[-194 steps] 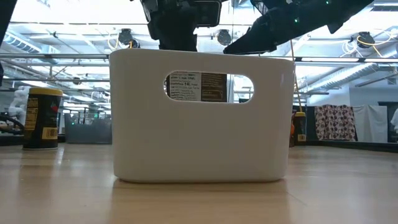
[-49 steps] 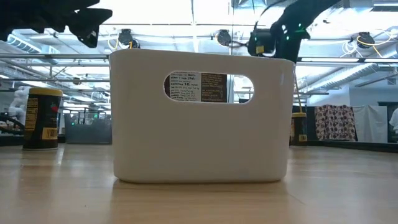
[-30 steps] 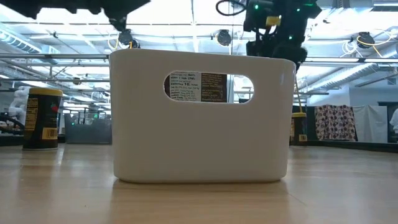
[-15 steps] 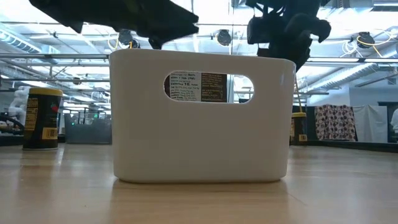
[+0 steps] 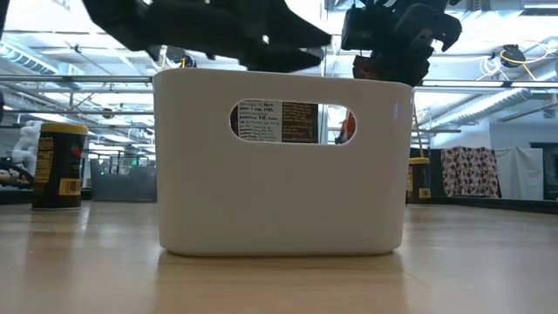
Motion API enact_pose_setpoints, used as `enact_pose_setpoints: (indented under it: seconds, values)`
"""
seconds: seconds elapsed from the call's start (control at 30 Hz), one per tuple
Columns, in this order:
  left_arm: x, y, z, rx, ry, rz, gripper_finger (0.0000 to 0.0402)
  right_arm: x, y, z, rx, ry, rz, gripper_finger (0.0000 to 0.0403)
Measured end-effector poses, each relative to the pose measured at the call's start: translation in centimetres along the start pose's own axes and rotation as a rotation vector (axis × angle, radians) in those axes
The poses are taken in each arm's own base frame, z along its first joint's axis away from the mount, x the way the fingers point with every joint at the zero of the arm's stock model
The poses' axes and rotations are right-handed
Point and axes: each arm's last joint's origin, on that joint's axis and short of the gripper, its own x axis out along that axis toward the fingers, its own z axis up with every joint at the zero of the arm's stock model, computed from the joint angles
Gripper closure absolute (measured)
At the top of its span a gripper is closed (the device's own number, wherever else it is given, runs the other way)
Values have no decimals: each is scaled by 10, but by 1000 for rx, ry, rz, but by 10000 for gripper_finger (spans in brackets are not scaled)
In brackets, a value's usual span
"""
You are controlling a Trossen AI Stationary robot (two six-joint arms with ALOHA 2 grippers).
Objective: Sort spices by type
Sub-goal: Put the top brown spice pack into the bottom white bin
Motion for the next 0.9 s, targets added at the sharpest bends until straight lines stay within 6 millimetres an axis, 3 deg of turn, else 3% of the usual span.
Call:
enact_pose_setpoints:
  seconds: [0.3, 0.6, 0.9]
  values:
    - [23, 11, -4, -9, 12, -5, 97, 0, 0, 1, -4, -8, 1, 387]
    - [31, 23, 9, -18, -24, -62, 97, 0, 0, 3, -30, -26, 3, 387]
    - [34, 25, 6, -46, 1, -141, 98, 0, 0, 3, -48, -35, 4, 387]
